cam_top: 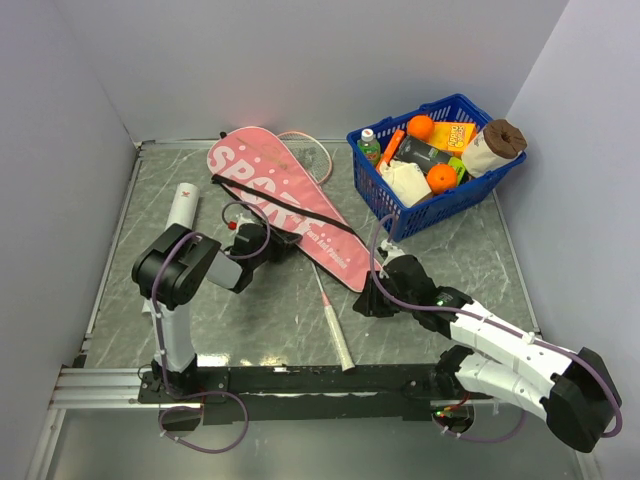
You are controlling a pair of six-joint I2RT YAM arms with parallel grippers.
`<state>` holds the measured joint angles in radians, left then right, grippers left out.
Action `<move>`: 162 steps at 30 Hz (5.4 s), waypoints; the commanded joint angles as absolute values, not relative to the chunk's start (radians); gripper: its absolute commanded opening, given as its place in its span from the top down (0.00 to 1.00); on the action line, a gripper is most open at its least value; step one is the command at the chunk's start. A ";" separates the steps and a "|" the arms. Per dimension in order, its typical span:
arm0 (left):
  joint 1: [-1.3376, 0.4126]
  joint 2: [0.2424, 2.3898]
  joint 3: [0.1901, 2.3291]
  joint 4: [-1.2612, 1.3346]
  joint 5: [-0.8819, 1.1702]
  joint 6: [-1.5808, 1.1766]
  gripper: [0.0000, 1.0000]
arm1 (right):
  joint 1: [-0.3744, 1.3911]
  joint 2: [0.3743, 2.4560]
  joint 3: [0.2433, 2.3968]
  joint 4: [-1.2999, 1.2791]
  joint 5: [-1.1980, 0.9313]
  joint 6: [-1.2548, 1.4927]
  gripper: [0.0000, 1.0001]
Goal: Pack up the badminton gear
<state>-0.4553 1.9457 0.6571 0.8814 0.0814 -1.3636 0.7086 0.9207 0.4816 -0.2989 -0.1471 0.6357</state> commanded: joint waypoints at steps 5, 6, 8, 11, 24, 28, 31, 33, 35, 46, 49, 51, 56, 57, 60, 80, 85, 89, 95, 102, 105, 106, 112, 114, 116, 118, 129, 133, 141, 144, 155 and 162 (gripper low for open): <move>-0.457 1.878 0.692 0.669 -0.038 -1.223 0.74 | 0.696 0.890 0.469 -0.281 -0.144 0.623 0.62; -0.457 1.835 0.695 0.637 -0.050 -1.206 0.77 | 0.696 0.885 0.468 -0.281 -0.146 0.623 0.62; -0.457 1.787 0.715 0.540 -0.098 -1.140 0.93 | 0.696 0.877 0.466 -0.282 -0.147 0.624 0.62; -0.457 1.691 0.761 0.405 -0.138 -1.039 0.99 | 0.698 0.861 0.466 -0.293 -0.146 0.626 0.62; -0.457 1.411 1.254 -0.361 -0.311 -0.571 0.99 | 0.696 0.740 0.463 -0.351 -0.149 0.630 0.62; -0.457 1.460 1.449 -0.610 -0.367 -0.403 0.99 | 0.696 0.723 0.466 -0.360 -0.156 0.634 0.62; -0.460 1.532 1.578 -0.772 -0.379 -0.299 0.99 | 0.696 0.718 0.469 -0.362 -0.164 0.640 0.62; -0.462 1.592 1.656 -0.830 -0.377 -0.241 0.99 | 0.696 0.709 0.469 -0.360 -0.175 0.646 0.62; -0.469 1.632 1.707 -0.912 -0.390 -0.167 0.99 | 0.696 0.706 0.469 -0.356 -0.183 0.650 0.62; -0.584 1.851 1.810 -1.060 -0.704 0.041 0.99 | 0.696 0.692 0.474 -0.374 -0.196 0.655 0.62; -0.647 1.894 1.752 -1.060 -0.800 0.043 0.99 | 0.696 0.692 0.462 -0.371 -0.201 0.658 0.62; -0.704 1.917 1.714 -1.075 -0.834 0.023 0.99 | 0.698 0.693 0.454 -0.371 -0.201 0.661 0.62; -0.817 1.933 1.567 -1.086 -0.926 -0.063 0.98 | 0.698 0.680 0.443 -0.379 -0.196 0.663 0.62; -0.830 1.936 1.545 -1.097 -0.948 -0.102 0.98 | 0.696 0.678 0.445 -0.379 -0.195 0.664 0.62; -0.867 1.922 1.447 -1.088 -0.985 -0.167 0.99 | 0.696 0.687 0.448 -0.376 -0.196 0.663 0.62; -0.761 1.760 1.270 -0.865 -0.657 -0.241 0.37 | 0.698 0.790 0.483 -0.334 -0.192 0.657 0.58; -0.787 1.721 1.301 -0.905 -0.581 -0.279 0.36 | 0.698 0.807 0.482 -0.319 -0.192 0.653 0.58; -0.766 1.643 1.286 -0.922 -0.511 -0.304 0.31 | 0.698 0.827 0.485 -0.302 -0.201 0.649 0.57; -0.670 1.588 1.189 -0.888 -0.394 -0.304 0.33 | 0.698 0.859 0.472 -0.264 -0.221 0.655 0.57; -0.606 1.591 1.092 -0.851 -0.348 -0.272 0.39 | 0.698 0.880 0.476 -0.247 -0.225 0.652 0.57; -0.583 1.591 1.071 -0.831 -0.338 -0.262 0.39 | 0.698 0.890 0.476 -0.239 -0.229 0.655 0.57; -0.574 1.591 1.065 -0.827 -0.333 -0.259 0.39 | 0.696 0.890 0.474 -0.238 -0.229 0.657 0.57; -0.539 1.609 1.065 -0.815 -0.319 -0.252 0.42 | 0.696 0.894 0.466 -0.229 -0.236 0.663 0.57; -0.531 1.624 1.068 -0.818 -0.316 -0.250 0.45 | 0.696 0.896 0.465 -0.224 -0.235 0.666 0.58; -0.523 1.640 1.069 -0.816 -0.327 -0.253 0.46 | 0.696 0.899 0.463 -0.222 -0.233 0.667 0.58; -0.514 1.649 1.068 -0.815 -0.330 -0.253 0.47 | 0.698 0.900 0.463 -0.221 -0.236 0.667 0.58; -0.480 1.695 1.071 -0.808 -0.324 -0.252 0.56 | 0.698 0.916 0.451 -0.198 -0.249 0.670 0.58; -0.477 1.716 1.071 -0.808 -0.321 -0.252 0.59 | 0.698 0.916 0.445 -0.199 -0.247 0.670 0.58; -0.476 1.753 1.060 -0.799 -0.301 -0.250 0.68 | 0.696 0.899 0.442 -0.206 -0.244 0.666 0.58; -0.474 1.773 1.060 -0.802 -0.284 -0.247 0.83 | 0.696 0.891 0.437 -0.209 -0.241 0.666 0.58; -0.476 1.699 1.074 -0.801 -0.270 -0.258 0.99 | 0.699 0.839 0.413 -0.213 -0.230 0.669 0.58; -0.477 1.525 1.123 -0.796 -0.134 -0.264 0.99 | 0.698 0.842 0.440 -0.209 -0.249 0.660 0.58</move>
